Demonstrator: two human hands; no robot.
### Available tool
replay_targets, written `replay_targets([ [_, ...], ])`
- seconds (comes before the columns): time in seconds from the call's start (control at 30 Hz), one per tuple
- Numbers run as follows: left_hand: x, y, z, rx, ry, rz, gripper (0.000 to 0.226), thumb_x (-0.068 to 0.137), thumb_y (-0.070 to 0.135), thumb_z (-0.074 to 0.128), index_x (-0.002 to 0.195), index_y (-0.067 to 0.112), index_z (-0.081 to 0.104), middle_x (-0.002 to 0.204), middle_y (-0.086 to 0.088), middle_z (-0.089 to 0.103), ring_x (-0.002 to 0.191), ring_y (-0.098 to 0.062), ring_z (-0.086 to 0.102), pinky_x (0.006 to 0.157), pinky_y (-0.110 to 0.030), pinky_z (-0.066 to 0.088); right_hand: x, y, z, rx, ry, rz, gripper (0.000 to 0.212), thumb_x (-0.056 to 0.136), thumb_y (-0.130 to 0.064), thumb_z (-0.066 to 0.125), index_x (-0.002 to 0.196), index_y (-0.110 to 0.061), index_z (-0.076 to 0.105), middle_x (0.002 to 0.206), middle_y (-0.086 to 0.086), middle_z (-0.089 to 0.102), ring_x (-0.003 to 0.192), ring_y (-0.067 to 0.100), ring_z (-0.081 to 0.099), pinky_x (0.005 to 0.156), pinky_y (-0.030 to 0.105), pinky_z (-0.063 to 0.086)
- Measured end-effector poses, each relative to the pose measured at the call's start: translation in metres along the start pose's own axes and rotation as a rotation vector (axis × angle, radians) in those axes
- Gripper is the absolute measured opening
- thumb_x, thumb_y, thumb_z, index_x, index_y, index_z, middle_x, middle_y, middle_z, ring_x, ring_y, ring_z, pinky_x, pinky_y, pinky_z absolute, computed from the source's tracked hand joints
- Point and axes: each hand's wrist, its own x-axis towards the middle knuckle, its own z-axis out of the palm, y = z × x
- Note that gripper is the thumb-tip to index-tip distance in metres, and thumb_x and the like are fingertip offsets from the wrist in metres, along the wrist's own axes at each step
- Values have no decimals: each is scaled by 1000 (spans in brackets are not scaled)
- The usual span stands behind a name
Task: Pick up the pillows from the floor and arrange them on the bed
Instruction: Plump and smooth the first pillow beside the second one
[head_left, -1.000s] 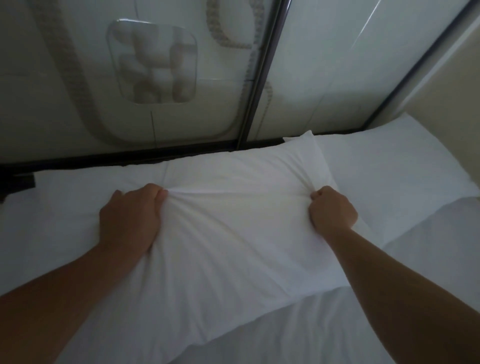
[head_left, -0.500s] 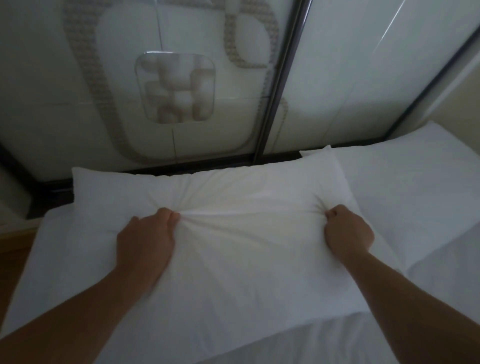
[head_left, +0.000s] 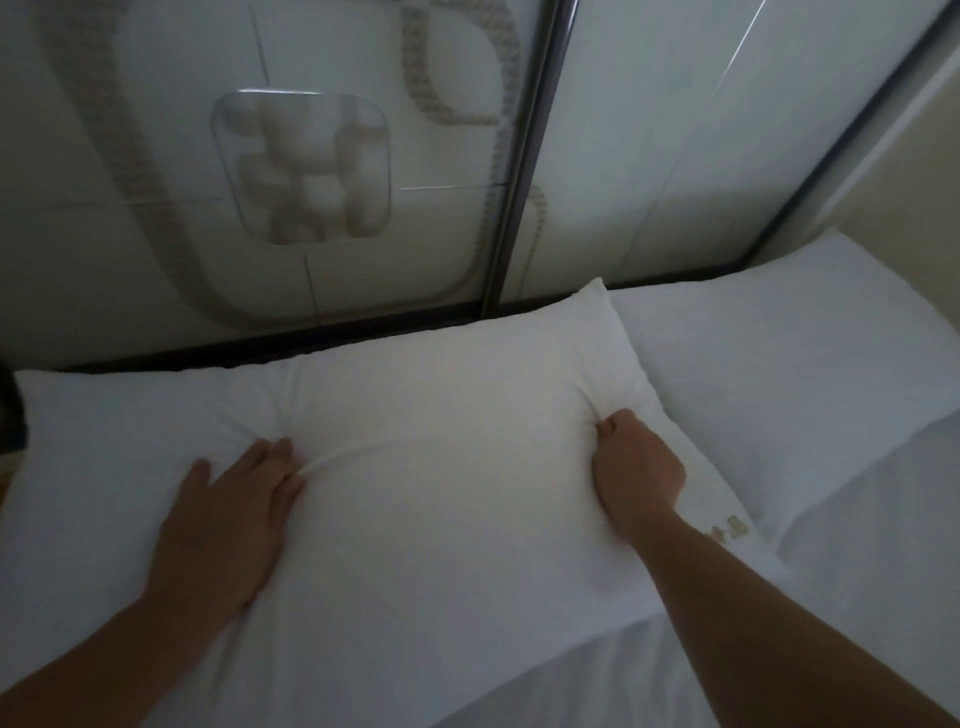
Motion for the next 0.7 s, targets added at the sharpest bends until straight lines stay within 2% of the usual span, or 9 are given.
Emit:
replay_targets([
  [0.07, 1, -9, 1, 102, -53, 54, 55, 92, 44, 19, 136, 20, 42, 149, 2, 36, 139, -13, 24, 113, -51, 10, -2, 1, -5, 39, -16, -6, 32, 91, -44, 27, 85, -24, 52, 91, 7, 66, 82, 31, 59, 68, 39, 43],
  [0.13, -3, -25, -6, 186, -103, 42, 66, 87, 61, 6, 144, 32, 22, 156, 8, 14, 143, -10, 6, 113, -53, 2, -2, 4, -12, 50, -94, -27, 43, 89, -53, 26, 107, -24, 54, 113, 10, 64, 101, 32, 58, 82, 43, 43],
  [0.17, -5, -31, -12, 233, -121, 16, 70, 83, 69, -1, 145, 37, 9, 158, 9, 1, 143, -11, -3, 112, -55, -1, 0, 4, -17, 37, -152, -30, 52, 89, -56, 25, 123, -24, 48, 131, 11, 55, 117, 31, 51, 93, 46, 39],
  [0.23, -7, -36, -21, 293, -118, -59, 79, 73, 78, -8, 143, 41, -8, 157, 5, -14, 142, -17, -12, 111, -60, -4, 8, -4, -27, -24, -229, -73, 67, 87, -65, 21, 143, -26, 22, 155, 8, 22, 139, 28, 22, 108, 53, 23],
  [0.33, 5, -13, -18, 295, 12, -40, 82, 69, 80, -12, 140, 40, -19, 155, 0, -19, 142, -26, -15, 109, -64, -6, 1, -58, -31, -42, -215, -396, 75, 80, -76, 9, 145, -38, 0, 158, 0, -6, 143, 24, -2, 111, 55, 8],
  [0.4, 11, 10, -2, 273, 15, 32, 80, 69, 80, -15, 139, 41, -22, 154, 2, -20, 141, -26, -18, 107, -66, -10, -29, -107, -20, -26, -235, -691, 73, 79, -78, 2, 143, -43, -4, 157, -5, -9, 143, 19, -8, 112, 50, 4],
  [0.47, 10, 9, 14, 272, -34, 1, 82, 68, 81, -15, 140, 41, -20, 156, 2, -19, 141, -26, -20, 106, -67, -12, -56, -133, 0, -94, -299, -881, 70, 81, -77, 1, 142, -45, -6, 156, -10, -9, 142, 15, -11, 113, 46, -2],
  [0.57, 12, -37, 13, 282, -81, -144, 87, 65, 85, -14, 140, 41, -19, 155, 1, -22, 140, -24, -21, 106, -67, -12, -35, -119, 4, -169, -330, -743, 69, 84, -73, 5, 145, -40, 1, 157, -11, -3, 143, 13, -6, 115, 45, 1],
  [0.7, 0, -117, -20, 205, -163, -432, 96, 58, 89, -13, 142, 41, -14, 157, -1, -14, 142, -31, -10, 106, -68, -8, 37, -63, -16, -257, -317, -158, 75, 82, -71, 13, 145, -29, 15, 157, 4, 14, 140, 30, 16, 110, 56, 16],
])
